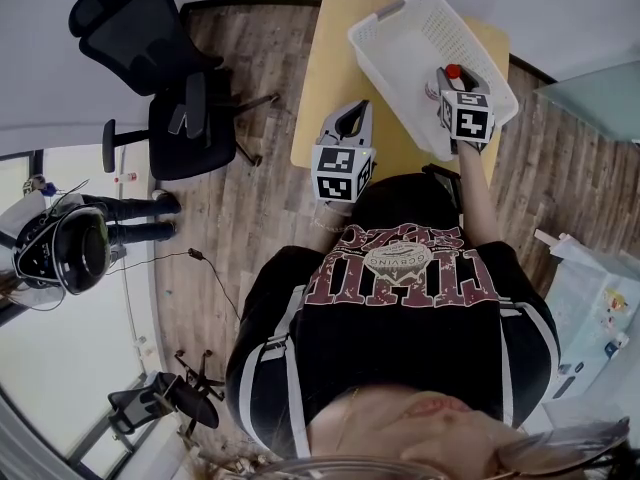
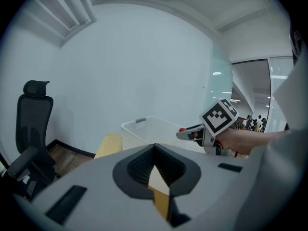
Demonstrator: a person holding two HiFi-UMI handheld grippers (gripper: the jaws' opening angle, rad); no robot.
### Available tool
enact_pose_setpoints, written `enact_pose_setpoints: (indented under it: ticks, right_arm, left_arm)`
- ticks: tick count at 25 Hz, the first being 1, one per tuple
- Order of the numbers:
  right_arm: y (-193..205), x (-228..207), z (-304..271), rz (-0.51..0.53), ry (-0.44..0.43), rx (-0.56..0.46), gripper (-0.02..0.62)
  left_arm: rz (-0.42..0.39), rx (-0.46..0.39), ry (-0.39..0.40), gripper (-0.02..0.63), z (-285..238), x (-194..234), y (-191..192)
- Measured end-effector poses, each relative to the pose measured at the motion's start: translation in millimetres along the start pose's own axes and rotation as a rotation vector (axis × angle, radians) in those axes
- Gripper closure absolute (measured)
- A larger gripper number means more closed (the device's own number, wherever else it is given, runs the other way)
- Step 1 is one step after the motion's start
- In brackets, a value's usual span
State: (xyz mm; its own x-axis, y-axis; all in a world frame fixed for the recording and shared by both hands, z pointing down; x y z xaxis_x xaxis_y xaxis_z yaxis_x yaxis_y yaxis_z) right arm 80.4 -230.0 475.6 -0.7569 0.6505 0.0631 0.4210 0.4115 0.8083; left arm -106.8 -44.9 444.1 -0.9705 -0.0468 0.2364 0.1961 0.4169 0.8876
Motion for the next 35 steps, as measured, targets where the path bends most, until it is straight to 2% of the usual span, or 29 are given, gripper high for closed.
enact_pose_setpoints:
  ticks: [12, 35]
  right_arm:
    - [-32, 21, 18, 0.004, -0.061, -0.092, 0.428]
    - [-82, 33, 55, 0.050, -0.119, -0.210, 0.428]
  left_arm:
    - [-0.003, -0.019, -0.002, 0.558, 8, 6, -3]
    - [0.005, -0.029, -0.007, 0.558, 11, 7, -1]
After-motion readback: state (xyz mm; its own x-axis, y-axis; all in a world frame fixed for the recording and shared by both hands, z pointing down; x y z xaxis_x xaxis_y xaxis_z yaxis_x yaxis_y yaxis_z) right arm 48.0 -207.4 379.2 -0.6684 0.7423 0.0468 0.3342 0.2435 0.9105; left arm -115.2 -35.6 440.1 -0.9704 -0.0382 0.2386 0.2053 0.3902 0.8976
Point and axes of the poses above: the fingertips, and each gripper's own axes: z backward along the fingers, x to its left, y out of its underside, the point moved 10 cm from there along z, backward along the fingers, and after that the axes turned 1 degree about z, right-handed, at the moved point
